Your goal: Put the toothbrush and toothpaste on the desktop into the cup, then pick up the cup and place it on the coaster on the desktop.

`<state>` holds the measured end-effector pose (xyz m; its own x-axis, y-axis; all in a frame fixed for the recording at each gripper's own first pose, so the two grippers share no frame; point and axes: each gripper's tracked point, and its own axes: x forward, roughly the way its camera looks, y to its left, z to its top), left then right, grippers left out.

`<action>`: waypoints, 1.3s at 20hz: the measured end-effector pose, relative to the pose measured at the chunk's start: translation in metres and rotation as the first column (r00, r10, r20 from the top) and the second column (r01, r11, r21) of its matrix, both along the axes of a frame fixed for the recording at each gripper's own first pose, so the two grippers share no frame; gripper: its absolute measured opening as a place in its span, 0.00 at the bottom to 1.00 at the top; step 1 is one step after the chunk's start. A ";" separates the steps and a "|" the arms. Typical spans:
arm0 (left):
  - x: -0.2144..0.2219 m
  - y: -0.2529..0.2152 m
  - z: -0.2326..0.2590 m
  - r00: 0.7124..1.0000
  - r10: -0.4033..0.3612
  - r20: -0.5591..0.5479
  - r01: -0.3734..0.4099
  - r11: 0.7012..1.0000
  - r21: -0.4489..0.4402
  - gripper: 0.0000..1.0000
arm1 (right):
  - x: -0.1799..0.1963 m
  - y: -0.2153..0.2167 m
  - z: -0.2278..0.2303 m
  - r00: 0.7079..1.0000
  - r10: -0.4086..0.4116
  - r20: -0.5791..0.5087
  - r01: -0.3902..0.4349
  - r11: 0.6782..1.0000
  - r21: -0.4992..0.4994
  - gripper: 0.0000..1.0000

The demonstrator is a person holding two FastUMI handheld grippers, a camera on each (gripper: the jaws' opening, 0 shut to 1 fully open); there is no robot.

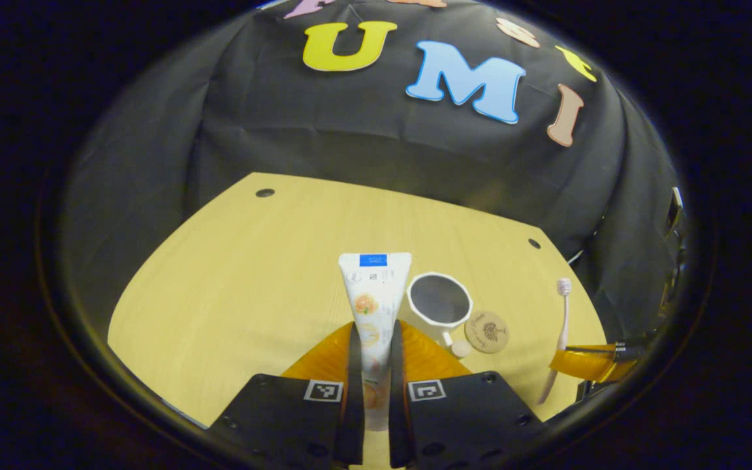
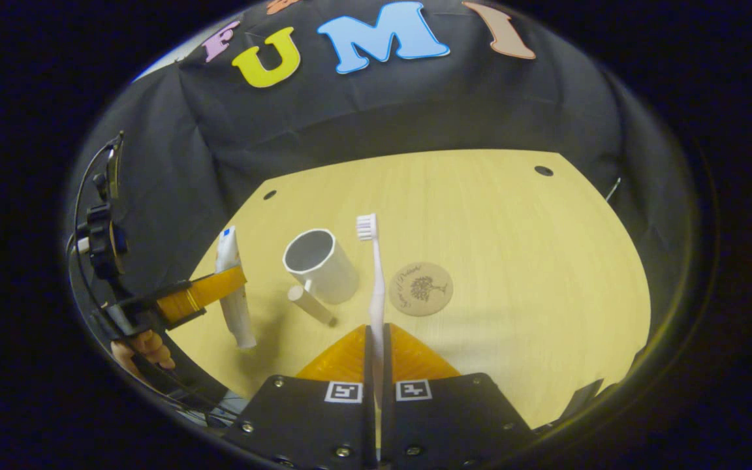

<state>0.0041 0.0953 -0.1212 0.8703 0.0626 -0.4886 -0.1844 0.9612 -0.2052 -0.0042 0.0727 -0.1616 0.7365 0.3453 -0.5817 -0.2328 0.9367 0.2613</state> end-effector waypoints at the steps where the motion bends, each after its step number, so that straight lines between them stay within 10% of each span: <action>1: 0.004 0.002 0.011 0.999 -0.002 0.035 0.002 1.000 0.007 0.22 | 0.001 -0.001 0.006 1.000 -0.001 0.020 0.001 1.000 0.002 0.04; 18: 0.087 -0.024 0.131 0.868 -0.067 0.492 0.099 0.994 -0.039 0.22 | 0.009 -0.010 0.033 0.985 -0.059 0.160 0.059 0.998 0.008 0.01; 26: 0.121 -0.061 0.066 0.903 -0.175 0.393 0.188 0.982 0.004 0.22 | 0.007 -0.015 0.036 0.981 -0.094 0.172 0.091 0.995 0.026 0.04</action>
